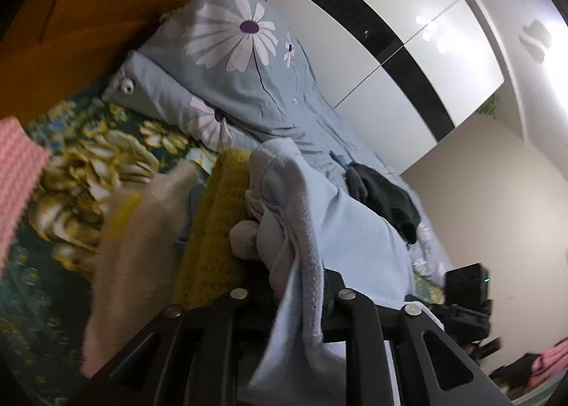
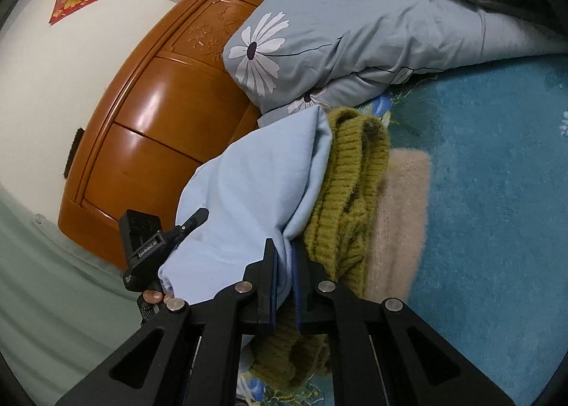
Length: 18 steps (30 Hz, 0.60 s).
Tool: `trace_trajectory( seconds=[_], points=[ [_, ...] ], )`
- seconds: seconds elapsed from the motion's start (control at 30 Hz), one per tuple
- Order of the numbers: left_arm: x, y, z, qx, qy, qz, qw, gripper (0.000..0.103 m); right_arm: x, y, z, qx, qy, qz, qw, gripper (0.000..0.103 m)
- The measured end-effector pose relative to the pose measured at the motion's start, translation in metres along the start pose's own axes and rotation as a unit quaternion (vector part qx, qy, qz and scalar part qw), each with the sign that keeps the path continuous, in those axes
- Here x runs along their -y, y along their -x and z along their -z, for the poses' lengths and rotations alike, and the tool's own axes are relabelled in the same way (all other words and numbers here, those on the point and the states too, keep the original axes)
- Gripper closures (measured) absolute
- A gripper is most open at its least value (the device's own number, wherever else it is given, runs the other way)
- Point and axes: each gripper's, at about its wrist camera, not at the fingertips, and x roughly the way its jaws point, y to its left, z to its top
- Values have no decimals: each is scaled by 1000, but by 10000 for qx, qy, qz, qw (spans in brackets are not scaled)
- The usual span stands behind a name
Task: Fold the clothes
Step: 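Carry the shirt with both grippers onto the green sweater stack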
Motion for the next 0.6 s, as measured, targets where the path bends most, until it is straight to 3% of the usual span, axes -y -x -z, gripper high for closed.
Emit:
trace_trajectory(
  seconds=[0.13,0.2,0.3,0.37,0.47,0.6],
  points=[
    [26,29,-5,303,-437,-943,9941,60,-15,15,2,45,382,302,9988,92],
    [42,47,-7,553,-666,-1390,9865,58,-25,25,2,88,647,564,9963,92],
    [71,62,1,810,-1047,-1402,9812,54,-41,36,3,223,1019,876,9907,91],
    [88,59,7,834,-1273,-1296,9798,51,-58,36,3,263,1191,787,9894,91],
    [108,41,20,705,-1613,-1338,9752,51,-85,24,10,166,1512,709,9858,91],
    [111,6,36,205,-2029,-1786,9626,51,-102,0,30,-80,1926,752,9784,91]
  ],
)
